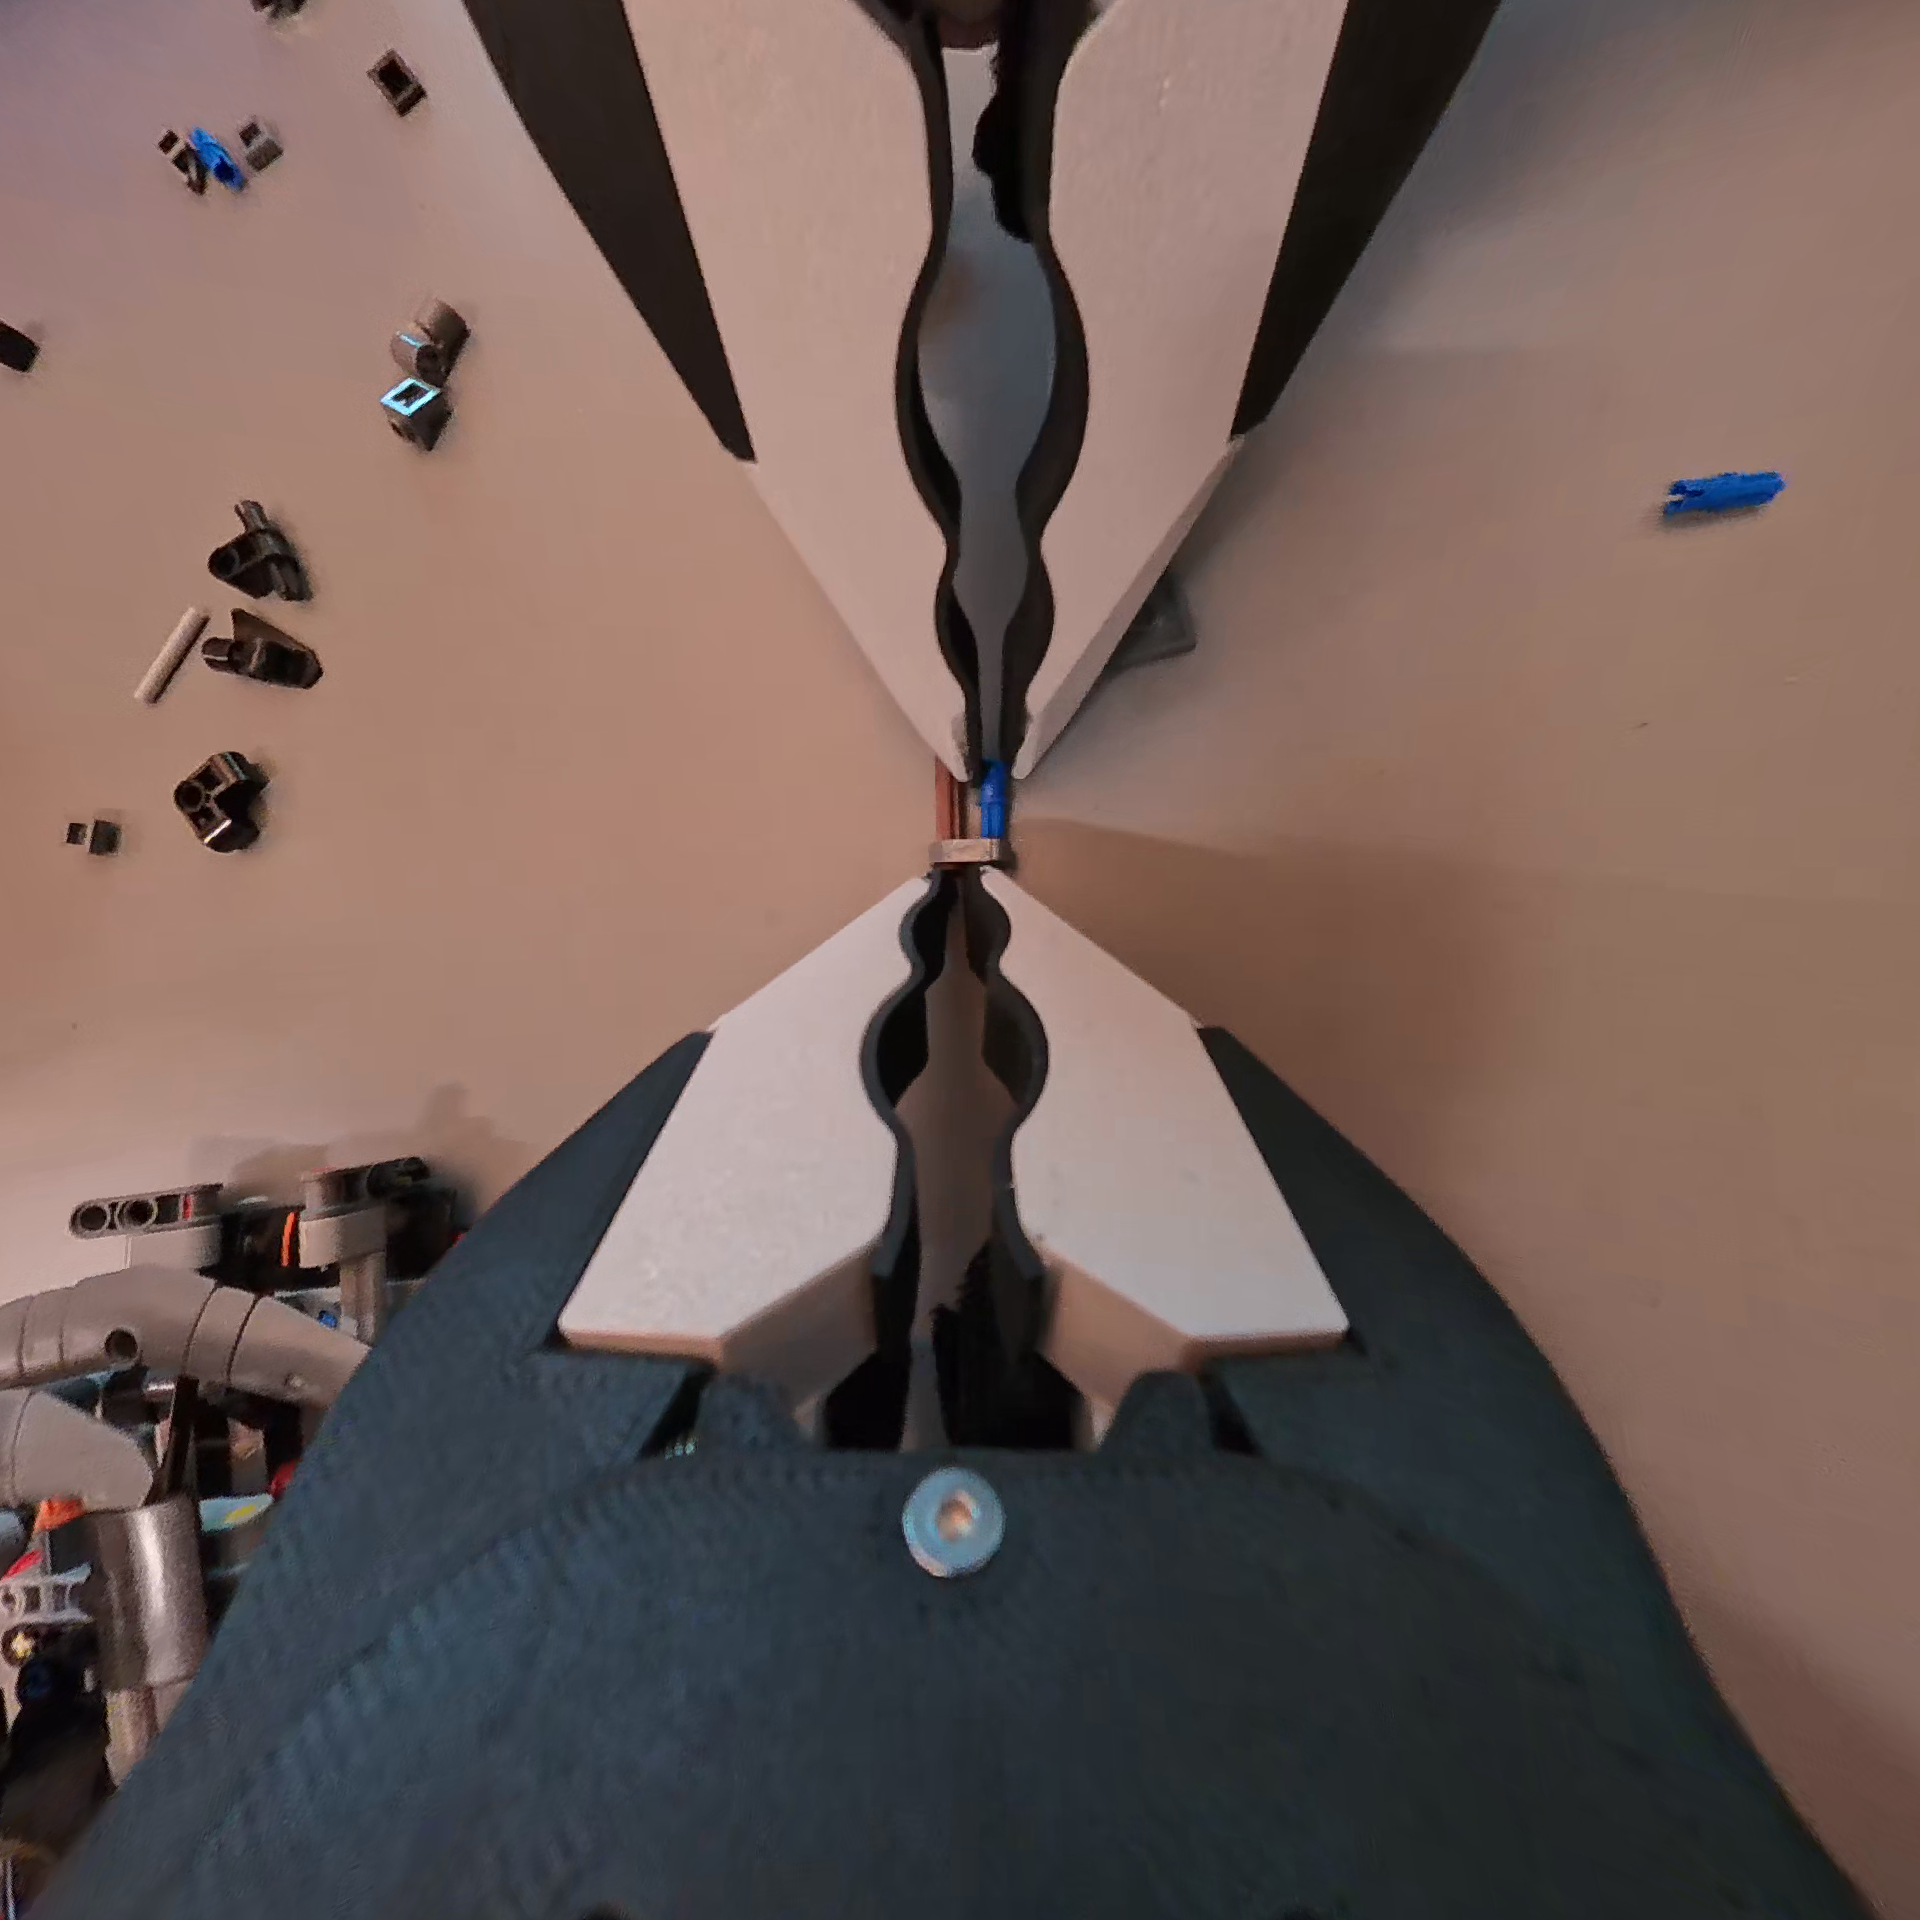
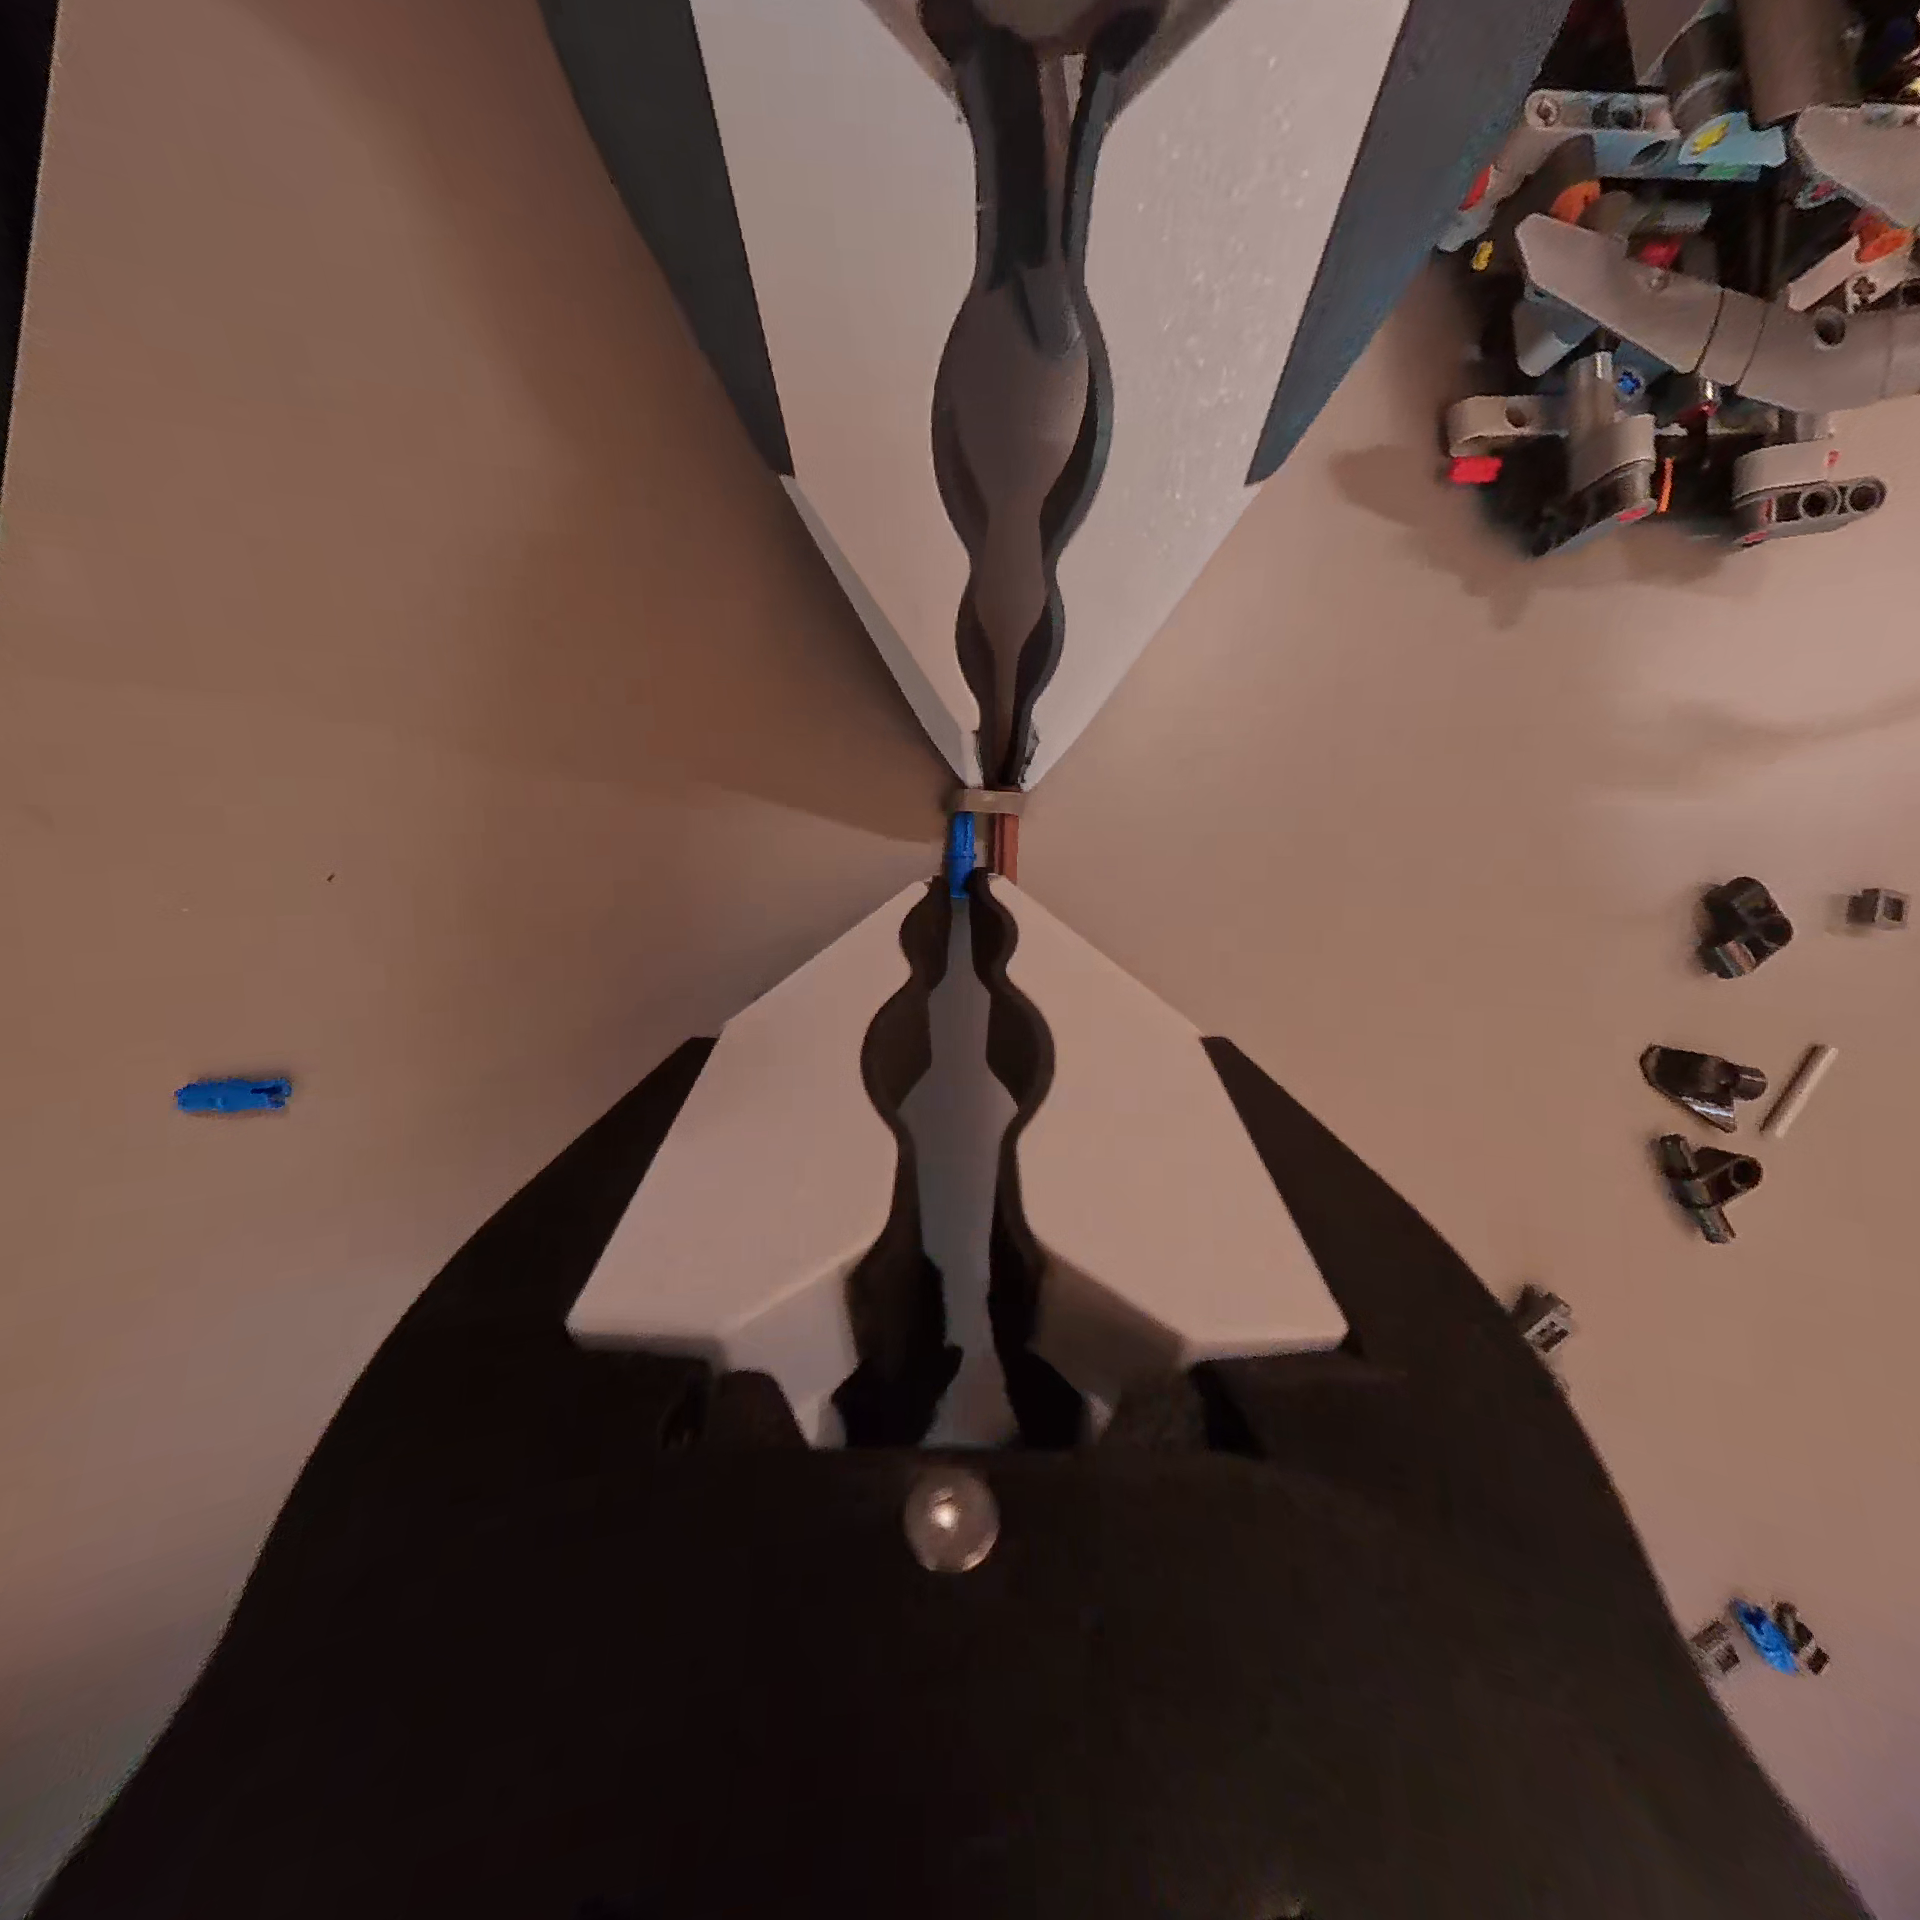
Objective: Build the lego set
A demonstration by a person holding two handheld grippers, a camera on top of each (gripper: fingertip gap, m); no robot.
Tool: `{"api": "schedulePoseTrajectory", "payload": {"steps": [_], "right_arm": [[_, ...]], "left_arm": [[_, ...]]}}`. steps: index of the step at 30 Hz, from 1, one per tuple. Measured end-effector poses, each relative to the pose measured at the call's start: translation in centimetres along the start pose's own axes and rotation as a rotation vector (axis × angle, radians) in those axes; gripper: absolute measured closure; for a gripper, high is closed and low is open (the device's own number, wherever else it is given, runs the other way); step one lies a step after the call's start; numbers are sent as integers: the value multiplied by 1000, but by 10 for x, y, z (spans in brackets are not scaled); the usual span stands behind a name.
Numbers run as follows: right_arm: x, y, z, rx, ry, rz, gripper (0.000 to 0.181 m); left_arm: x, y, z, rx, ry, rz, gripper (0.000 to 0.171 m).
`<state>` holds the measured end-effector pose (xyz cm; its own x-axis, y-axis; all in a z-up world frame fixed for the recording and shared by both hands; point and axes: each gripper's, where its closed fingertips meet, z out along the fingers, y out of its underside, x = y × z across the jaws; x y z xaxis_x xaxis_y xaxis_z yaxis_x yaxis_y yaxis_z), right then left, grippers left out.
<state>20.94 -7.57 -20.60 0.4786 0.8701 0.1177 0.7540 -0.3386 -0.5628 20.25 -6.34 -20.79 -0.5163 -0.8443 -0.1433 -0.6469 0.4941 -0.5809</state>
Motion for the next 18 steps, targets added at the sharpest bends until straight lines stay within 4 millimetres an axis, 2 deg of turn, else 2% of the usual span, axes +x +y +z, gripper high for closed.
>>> {"api": "schedulePoseTrajectory", "payload": {"steps": [18], "right_arm": [[4,-2,1,71,36,102,180]], "left_arm": [[-1,1,-1,16,-8,-20,171]]}}
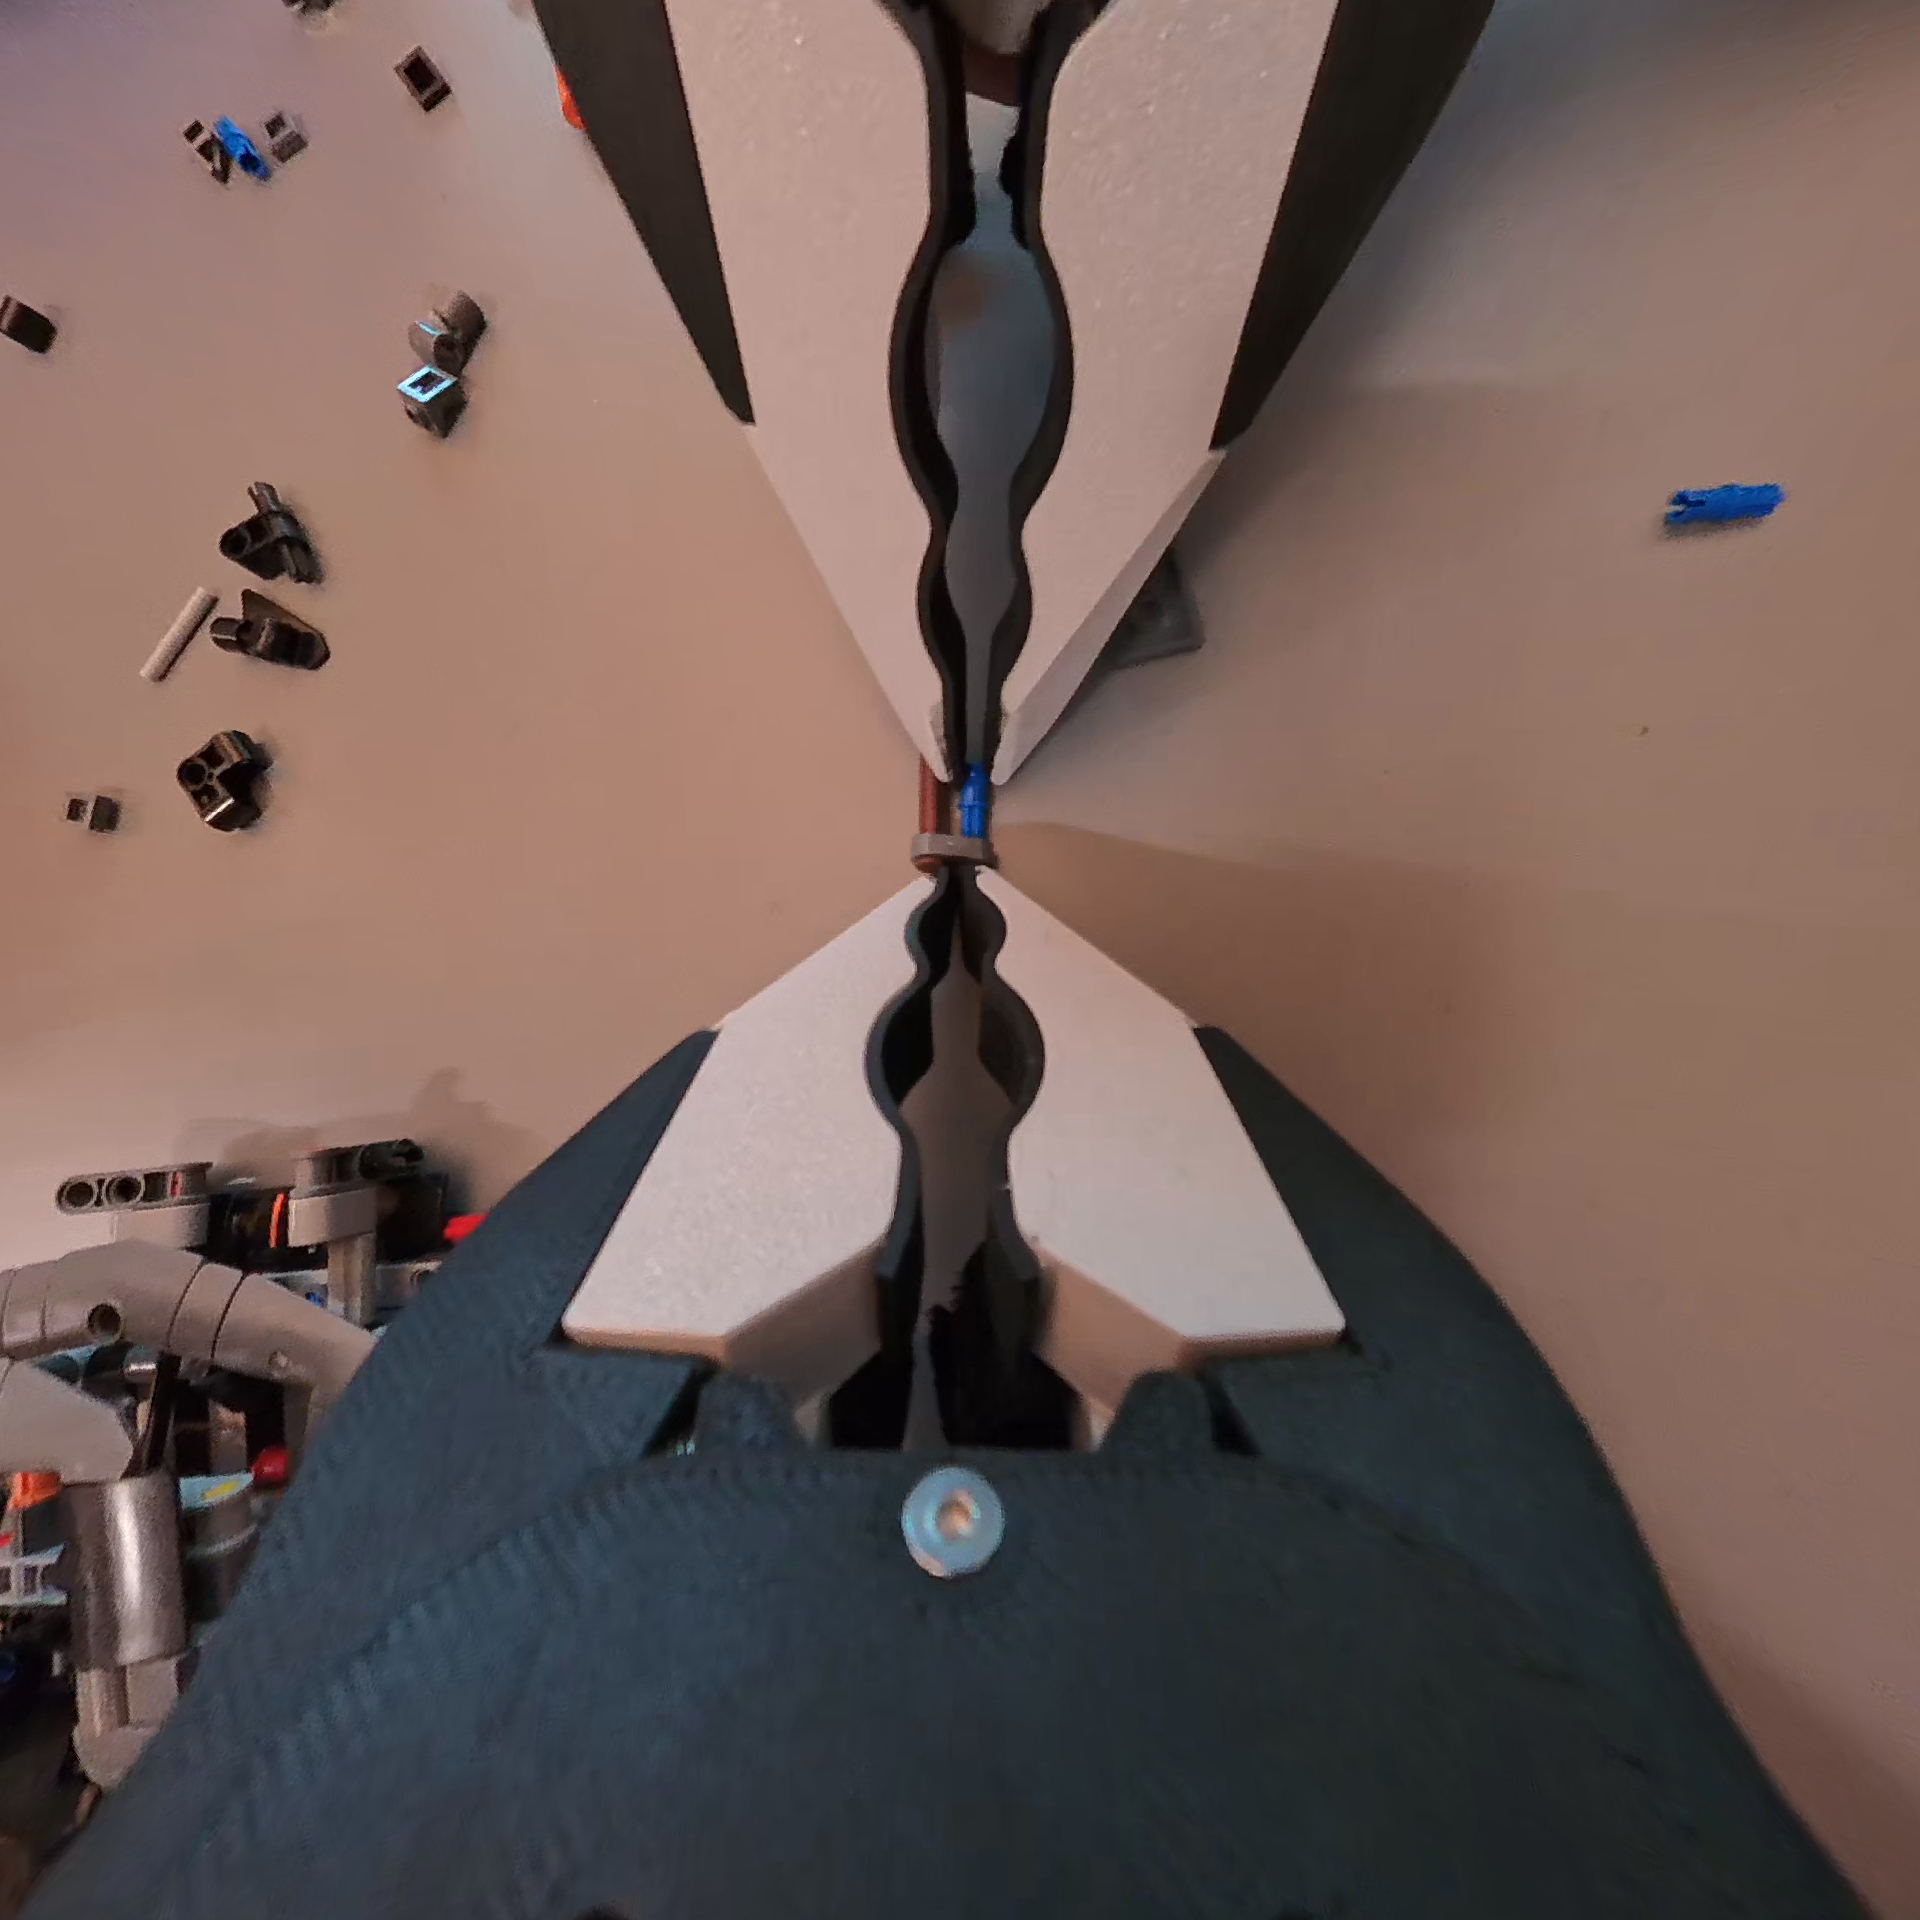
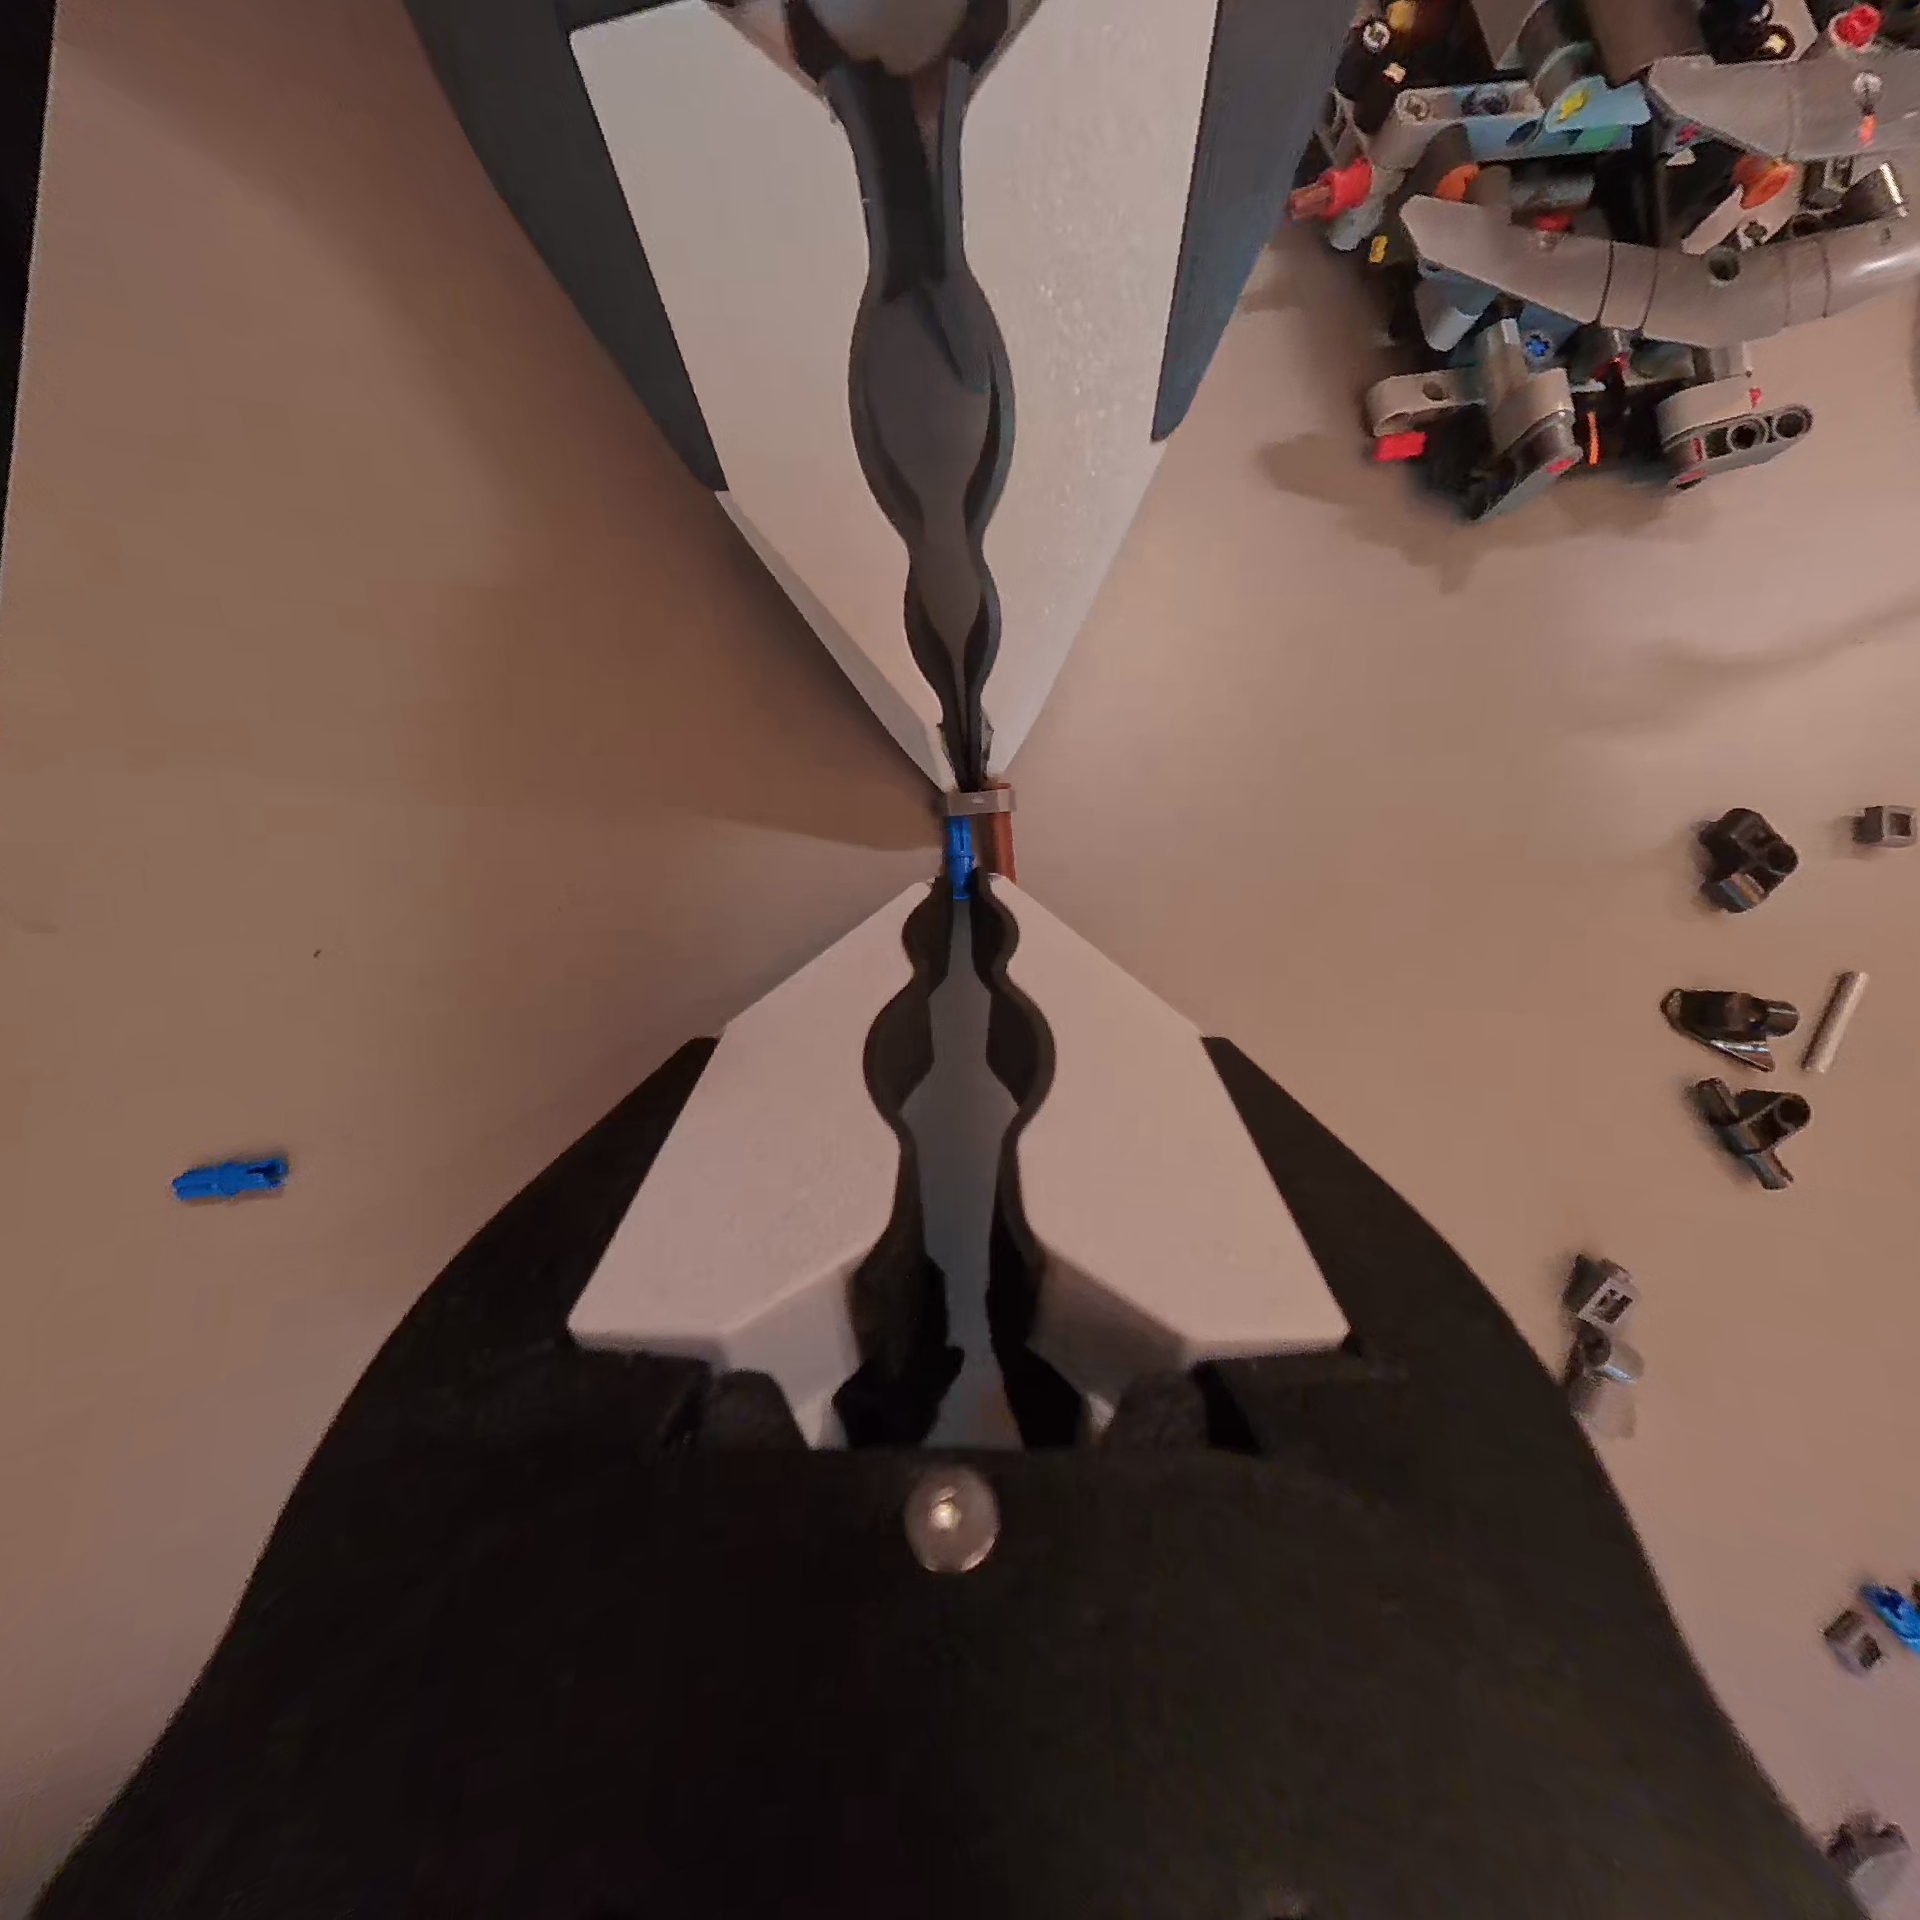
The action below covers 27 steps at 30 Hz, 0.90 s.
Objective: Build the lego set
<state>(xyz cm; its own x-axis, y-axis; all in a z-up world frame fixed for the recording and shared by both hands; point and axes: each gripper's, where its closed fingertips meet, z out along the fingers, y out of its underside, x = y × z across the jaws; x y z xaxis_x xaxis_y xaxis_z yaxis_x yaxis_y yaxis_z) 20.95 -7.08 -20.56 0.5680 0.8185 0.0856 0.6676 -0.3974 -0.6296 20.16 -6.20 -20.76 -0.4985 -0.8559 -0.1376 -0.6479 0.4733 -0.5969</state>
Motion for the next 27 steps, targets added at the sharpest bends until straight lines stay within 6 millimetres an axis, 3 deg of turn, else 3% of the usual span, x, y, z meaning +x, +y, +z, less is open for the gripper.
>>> {"api": "schedulePoseTrajectory", "payload": {"steps": [7,19,27], "right_arm": [[2,-1,2,5,0,22,180],[3,-3,3,18,18,-15,180],[7,-8,0,7,133,-151,181]], "left_arm": [[-3,3,-5,-8,-68,-7,153],[-4,1,-1,-6,-49,5,158],[-3,1,-1,32,3,-59,158]]}}
